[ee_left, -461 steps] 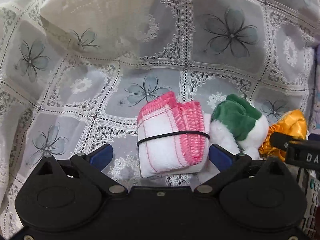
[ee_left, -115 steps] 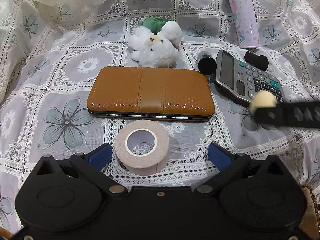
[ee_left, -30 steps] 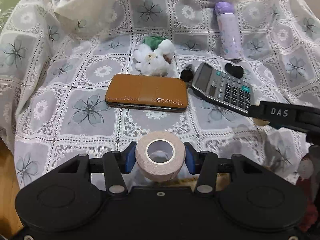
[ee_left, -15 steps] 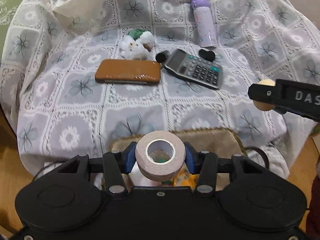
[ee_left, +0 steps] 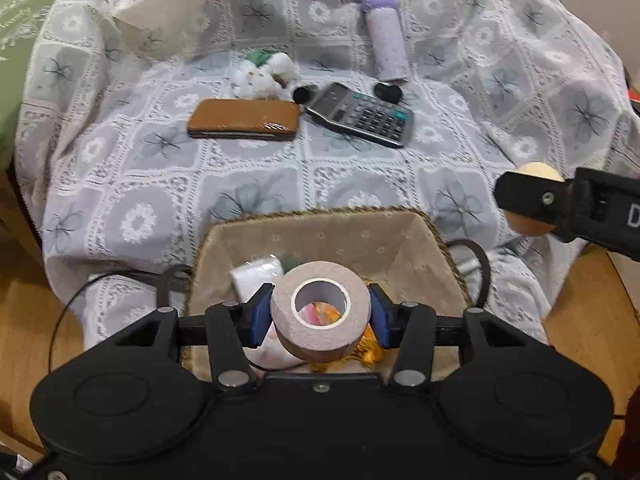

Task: Organize soft objects
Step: 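Open the left tool to drop the tape roll while the right tool releases the brush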

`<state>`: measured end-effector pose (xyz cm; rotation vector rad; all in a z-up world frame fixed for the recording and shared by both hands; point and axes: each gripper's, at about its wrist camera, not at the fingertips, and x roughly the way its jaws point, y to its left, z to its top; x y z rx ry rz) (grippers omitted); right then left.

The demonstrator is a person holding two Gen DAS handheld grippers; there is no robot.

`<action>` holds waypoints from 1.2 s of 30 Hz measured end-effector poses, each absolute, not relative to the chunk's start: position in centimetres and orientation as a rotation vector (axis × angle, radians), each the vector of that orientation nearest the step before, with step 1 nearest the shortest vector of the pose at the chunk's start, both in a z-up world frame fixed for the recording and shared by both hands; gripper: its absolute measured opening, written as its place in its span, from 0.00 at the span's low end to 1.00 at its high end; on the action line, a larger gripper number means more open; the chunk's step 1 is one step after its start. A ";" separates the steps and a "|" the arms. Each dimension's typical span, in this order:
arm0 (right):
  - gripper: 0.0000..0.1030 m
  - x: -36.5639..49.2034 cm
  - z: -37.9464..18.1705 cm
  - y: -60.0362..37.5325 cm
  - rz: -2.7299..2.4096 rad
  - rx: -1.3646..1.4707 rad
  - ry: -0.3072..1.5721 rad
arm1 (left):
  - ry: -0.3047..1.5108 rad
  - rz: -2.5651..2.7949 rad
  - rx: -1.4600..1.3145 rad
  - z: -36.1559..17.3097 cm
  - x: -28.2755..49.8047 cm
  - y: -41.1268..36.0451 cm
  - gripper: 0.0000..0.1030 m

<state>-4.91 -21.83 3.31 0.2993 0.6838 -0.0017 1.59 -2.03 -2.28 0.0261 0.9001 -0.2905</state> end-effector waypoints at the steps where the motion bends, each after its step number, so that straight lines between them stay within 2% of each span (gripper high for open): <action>1: 0.57 -5.1 3.2 -21.8 -0.003 0.300 0.690 | 0.905 -0.297 0.030 -2.4 1.6 -2.2 0.47; 17: 0.57 -4.9 1.9 -22.2 -0.025 0.333 0.769 | 0.902 -0.269 0.062 -3.0 1.4 -2.7 0.47; 26: 0.57 -4.4 1.3 -22.3 -0.023 0.342 0.817 | 0.866 -0.131 0.081 -2.7 1.2 -1.7 0.63; 36: 0.59 -4.1 1.0 -22.1 -0.017 0.331 0.847 | 0.879 -0.085 0.071 -2.9 1.5 -1.1 0.65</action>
